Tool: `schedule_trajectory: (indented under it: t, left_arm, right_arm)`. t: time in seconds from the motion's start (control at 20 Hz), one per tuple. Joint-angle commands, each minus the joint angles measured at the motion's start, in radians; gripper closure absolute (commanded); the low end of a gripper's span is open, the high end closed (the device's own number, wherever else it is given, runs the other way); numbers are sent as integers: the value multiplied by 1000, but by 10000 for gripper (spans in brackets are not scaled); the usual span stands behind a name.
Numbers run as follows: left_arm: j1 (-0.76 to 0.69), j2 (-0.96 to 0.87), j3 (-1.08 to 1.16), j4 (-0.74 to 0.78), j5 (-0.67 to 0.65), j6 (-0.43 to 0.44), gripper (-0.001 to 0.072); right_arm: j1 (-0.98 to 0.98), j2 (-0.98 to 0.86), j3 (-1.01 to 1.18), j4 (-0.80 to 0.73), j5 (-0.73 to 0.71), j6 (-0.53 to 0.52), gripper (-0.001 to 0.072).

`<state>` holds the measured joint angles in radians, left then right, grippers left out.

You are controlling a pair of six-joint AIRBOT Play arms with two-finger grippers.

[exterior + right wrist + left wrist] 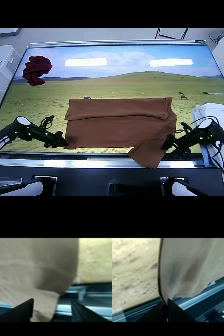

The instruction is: Fold the clothes and pants, and hang the long-sleeved shirts on hangers.

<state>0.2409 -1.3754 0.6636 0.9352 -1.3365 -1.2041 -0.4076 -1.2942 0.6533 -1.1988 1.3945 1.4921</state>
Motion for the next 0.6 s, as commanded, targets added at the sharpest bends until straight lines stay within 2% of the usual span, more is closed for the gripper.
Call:
schedule_trajectory:
  t: [0.0, 0.05, 0.1, 0.15, 0.2, 0.35, 0.45, 0.55]
  left_arm:
    - [1, 1, 0, -13, -8, 0, 684]
    - [1, 1, 0, -13, -8, 0, 685]
    - [1, 1, 0, -13, -8, 0, 685]
    - [1, 1, 0, -12, -5, 0, 685]
    - [1, 1, 0, -12, -5, 0, 685]
    - [1, 1, 37, -12, -14, 0, 685]
    - [2, 0, 109, -12, -16, -3, 685]
    - [0, -13, 213, -12, -7, -43, 685]
  right_arm:
    - [0, 0, -68, 117, -120, -20, 261]
    - [0, 1, -68, 127, -125, -19, 273]
    - [0, 1, -68, 141, -126, -20, 354]
    - [0, 1, -68, 150, -118, -25, 474]
    - [0, 1, -67, 151, -98, -33, 664]
    - [0, 1, 15, 119, -24, -87, 668]
    - [0, 0, 156, 97, 11, -64, 669]
    - [31, -21, 333, 77, 29, -31, 669]
